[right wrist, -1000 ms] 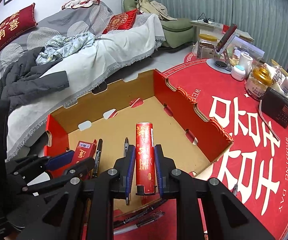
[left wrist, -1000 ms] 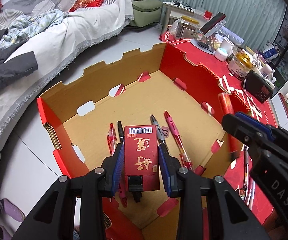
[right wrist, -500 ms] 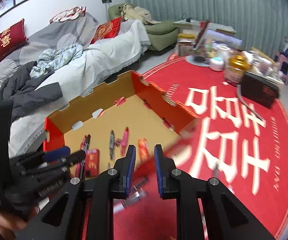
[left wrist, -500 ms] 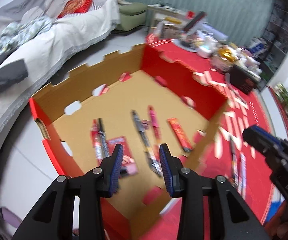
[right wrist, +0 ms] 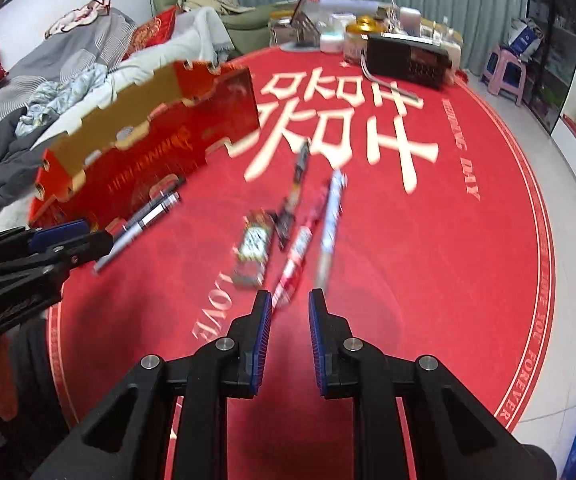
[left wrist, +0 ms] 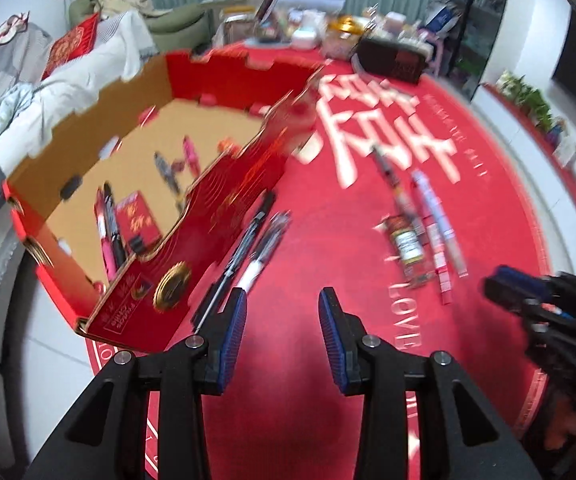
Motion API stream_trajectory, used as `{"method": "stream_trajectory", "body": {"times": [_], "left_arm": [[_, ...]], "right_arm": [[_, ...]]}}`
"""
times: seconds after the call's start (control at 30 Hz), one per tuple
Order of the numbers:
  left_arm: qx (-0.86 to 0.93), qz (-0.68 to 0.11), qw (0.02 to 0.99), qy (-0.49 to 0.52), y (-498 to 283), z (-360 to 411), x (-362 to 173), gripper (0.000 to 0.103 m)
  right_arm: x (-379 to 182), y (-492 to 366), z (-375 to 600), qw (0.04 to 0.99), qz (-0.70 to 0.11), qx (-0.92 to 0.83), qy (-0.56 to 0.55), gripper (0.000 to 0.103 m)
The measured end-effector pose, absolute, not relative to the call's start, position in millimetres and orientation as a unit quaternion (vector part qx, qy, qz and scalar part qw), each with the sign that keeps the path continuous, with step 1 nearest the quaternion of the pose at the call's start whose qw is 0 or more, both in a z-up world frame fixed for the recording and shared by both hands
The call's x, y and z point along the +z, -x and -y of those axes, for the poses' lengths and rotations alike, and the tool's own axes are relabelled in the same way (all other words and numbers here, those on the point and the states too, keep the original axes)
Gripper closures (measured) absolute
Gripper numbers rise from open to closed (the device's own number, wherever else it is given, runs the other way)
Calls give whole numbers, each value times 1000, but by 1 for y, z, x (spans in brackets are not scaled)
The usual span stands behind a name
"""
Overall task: Organize rigid objects
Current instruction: 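Move the left tool to the clear grey-capped pen while the right tool approaches the light blue pen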
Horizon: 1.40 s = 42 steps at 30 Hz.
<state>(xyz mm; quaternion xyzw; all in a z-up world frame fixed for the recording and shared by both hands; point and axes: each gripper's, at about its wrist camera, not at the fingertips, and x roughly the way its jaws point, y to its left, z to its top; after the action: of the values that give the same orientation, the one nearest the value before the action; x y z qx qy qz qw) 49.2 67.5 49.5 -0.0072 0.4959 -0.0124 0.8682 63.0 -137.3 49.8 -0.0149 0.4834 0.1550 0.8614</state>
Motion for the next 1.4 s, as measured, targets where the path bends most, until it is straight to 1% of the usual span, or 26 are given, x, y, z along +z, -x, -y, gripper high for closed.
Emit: {"method": "stream_trajectory", "body": {"times": [0.17, 0.33, 0.53, 0.7, 0.83, 0.87, 1.13, 1.17, 1.23, 1.4], "left_arm": [[-14, -511, 860, -14, -55, -69, 30, 62], [-26, -514, 857, -28, -59, -67, 19, 62], [-32, -511, 858, -44, -65, -66, 19, 62], [-43, -515, 856, -30, -75, -68, 19, 62], [-57, -529, 846, -34, -85, -66, 14, 61], [-57, -532, 844, -25, -87, -67, 11, 58], [-60, -533, 844, -26, -85, -56, 7, 58], [-55, -531, 846, -23, -84, -55, 6, 57], [-49, -528, 848, -17, -82, -54, 4, 53], [-47, -527, 848, -21, -87, -52, 8, 51]], "right_arm": [[41, -68, 144, 855, -496, 154, -20, 83], [41, -67, 149, 860, -488, 149, -26, 83], [41, -62, 151, 867, -475, 149, -21, 83], [40, -63, 153, 868, -471, 155, -30, 83], [40, -63, 155, 870, -467, 156, -33, 83], [40, -63, 156, 870, -467, 156, -34, 83], [36, -67, 164, 870, -468, 148, -44, 83], [35, -69, 165, 870, -469, 145, -44, 83], [33, -73, 168, 868, -474, 140, -46, 83], [26, -93, 170, 859, -493, 129, -44, 83]]}}
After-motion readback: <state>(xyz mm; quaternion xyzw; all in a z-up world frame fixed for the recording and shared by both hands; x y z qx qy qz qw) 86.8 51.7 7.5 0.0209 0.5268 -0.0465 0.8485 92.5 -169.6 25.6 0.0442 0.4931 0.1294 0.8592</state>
